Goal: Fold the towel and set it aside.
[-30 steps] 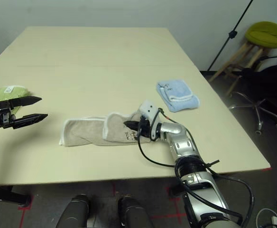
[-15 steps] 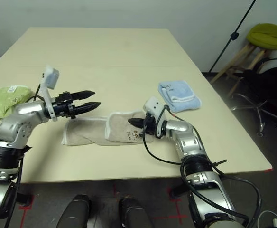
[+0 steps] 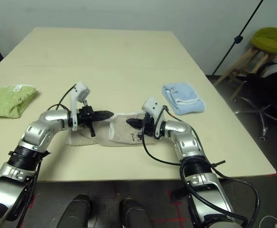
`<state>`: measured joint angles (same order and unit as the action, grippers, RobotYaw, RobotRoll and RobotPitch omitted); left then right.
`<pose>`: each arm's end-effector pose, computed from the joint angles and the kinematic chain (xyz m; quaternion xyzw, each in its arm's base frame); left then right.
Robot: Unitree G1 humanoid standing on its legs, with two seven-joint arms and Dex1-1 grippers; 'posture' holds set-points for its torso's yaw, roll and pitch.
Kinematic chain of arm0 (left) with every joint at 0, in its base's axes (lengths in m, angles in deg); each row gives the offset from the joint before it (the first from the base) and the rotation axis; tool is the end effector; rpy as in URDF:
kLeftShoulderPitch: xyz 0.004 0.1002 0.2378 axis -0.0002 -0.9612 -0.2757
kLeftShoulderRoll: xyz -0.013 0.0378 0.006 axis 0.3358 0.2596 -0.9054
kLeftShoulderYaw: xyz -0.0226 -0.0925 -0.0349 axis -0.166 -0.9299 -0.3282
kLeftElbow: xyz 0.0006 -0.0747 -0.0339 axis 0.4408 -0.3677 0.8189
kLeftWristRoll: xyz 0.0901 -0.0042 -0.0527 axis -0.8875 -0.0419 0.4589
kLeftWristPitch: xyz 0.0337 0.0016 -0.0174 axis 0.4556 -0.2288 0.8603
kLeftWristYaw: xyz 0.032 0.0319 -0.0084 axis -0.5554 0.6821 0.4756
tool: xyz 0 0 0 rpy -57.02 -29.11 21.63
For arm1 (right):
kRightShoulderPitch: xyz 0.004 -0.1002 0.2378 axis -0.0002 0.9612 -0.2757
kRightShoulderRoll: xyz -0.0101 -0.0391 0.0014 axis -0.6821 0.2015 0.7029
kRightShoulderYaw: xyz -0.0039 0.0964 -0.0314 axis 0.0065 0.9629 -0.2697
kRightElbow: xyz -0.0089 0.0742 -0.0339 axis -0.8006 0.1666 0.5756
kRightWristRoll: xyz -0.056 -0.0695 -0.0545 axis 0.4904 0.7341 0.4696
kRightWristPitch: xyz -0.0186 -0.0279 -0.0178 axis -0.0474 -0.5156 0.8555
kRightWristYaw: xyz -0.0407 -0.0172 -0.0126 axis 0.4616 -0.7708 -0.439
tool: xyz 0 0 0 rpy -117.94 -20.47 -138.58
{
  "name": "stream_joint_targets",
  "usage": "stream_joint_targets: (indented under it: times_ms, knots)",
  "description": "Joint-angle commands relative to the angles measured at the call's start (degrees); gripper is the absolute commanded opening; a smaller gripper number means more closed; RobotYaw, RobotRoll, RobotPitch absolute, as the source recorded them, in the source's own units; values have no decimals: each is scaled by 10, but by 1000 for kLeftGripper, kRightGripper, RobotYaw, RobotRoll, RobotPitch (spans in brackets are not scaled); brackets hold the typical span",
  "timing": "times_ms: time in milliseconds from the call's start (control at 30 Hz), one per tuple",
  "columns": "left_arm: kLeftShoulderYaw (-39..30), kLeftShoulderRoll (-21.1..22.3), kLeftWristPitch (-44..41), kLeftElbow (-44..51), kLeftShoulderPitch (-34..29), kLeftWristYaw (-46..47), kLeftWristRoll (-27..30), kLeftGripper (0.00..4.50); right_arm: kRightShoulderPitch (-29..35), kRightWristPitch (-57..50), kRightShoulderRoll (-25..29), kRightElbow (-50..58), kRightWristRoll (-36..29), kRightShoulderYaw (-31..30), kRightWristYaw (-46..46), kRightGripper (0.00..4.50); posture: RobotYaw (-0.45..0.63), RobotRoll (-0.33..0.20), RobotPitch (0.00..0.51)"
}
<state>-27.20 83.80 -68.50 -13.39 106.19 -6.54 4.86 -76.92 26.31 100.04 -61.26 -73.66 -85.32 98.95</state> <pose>0.3051 0.1347 0.1363 0.1091 0.1069 -0.5525 0.8194 0.3018 -0.2157 0.1032 -0.1161 0.0947 0.4835 0.8624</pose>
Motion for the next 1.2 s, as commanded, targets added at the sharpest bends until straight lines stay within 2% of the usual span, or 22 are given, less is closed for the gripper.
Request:
stream_joint_targets:
  times_ms: [33,267,567,700,833,867,933,1067,1200]
  knots:
    - [28,-6,14,-14,-17,-7,-25,15,12,10,7,-19,14,-3,-5,0,155,0,131]
    - [54,7,15,-13,-38,-25,-57,15,17,14,14,-29,32,-16,-2,0,158,0,135]
    - [42,8,7,-10,-34,-30,-55,15,12,12,9,-28,31,-20,2,0,163,0,135]
    - [-16,-1,-53,41,-35,-29,13,15,9,-12,7,7,2,-7,17,0,169,0,138]
    - [-116,1,-158,129,-35,3,109,15,-11,-50,15,52,-31,8,38,0,174,0,142]
    - [-144,6,-188,155,-39,15,134,302,-19,-56,20,64,-36,9,45,292,174,0,143]
    - [-188,21,-243,197,-48,37,172,590,-32,-65,26,82,-49,11,59,605,179,0,145]
    - [-253,51,-328,254,-75,89,222,1802,-55,-72,49,92,-61,9,94,1950,193,0,150]
    - [-330,52,-447,313,-97,167,282,3110,-72,-42,76,81,-61,7,138,3424,202,0,148]
